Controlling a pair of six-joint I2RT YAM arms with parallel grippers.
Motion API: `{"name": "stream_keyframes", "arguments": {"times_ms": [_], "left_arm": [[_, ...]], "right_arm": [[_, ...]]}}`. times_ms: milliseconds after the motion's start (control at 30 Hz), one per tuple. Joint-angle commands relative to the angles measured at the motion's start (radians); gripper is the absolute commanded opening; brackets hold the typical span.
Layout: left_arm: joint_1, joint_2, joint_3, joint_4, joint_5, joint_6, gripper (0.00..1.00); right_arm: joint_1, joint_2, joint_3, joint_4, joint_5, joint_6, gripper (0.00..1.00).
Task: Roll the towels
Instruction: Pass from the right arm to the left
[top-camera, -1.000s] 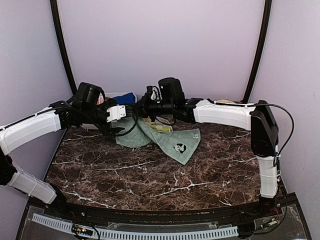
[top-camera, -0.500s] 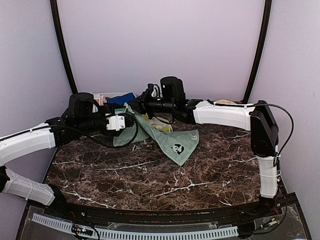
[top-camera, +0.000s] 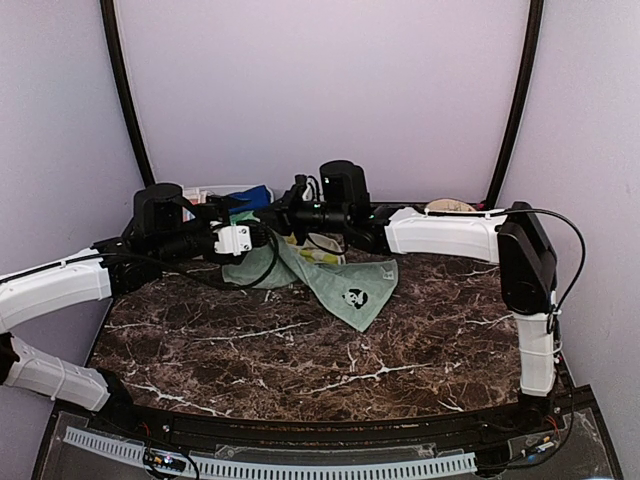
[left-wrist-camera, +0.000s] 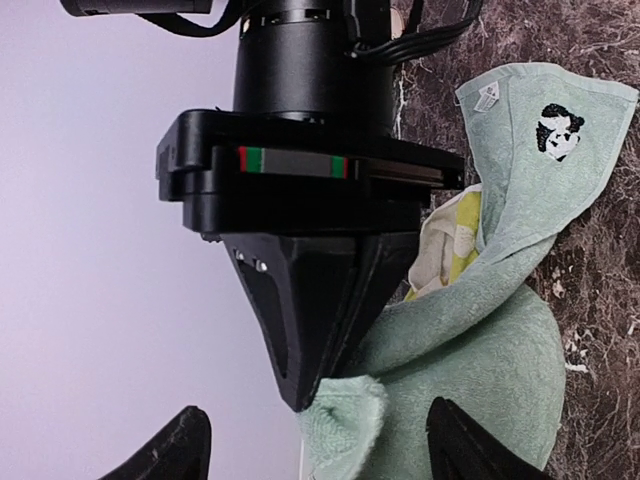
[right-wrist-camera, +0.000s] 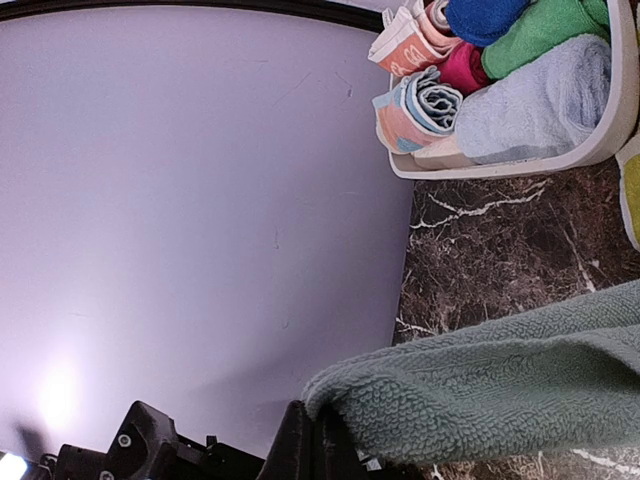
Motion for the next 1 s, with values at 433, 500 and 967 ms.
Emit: {"name": "stream_keyframes", "arguments": {"times_ms": [433,500,967], "left_arm": [[-0.007,0.074,0.076,0.042,-0.074,0.025,0.32],[-0.007,0.076,0.078,0.044,-0.084,0.023,0.15],[0.016,0.083,0.198,-0.234,-0.088,-0.202,0.00]], "right_arm": [[0.012,-0.044,-0.009,0.082,-0.001,0.016,0.00],[0.011,-0.044,-0.004,0.080,-0.004,0.010,0.00],[-0.143,-0.411,-0.327,-0.565,0.373,-0.782,1.00]]}}
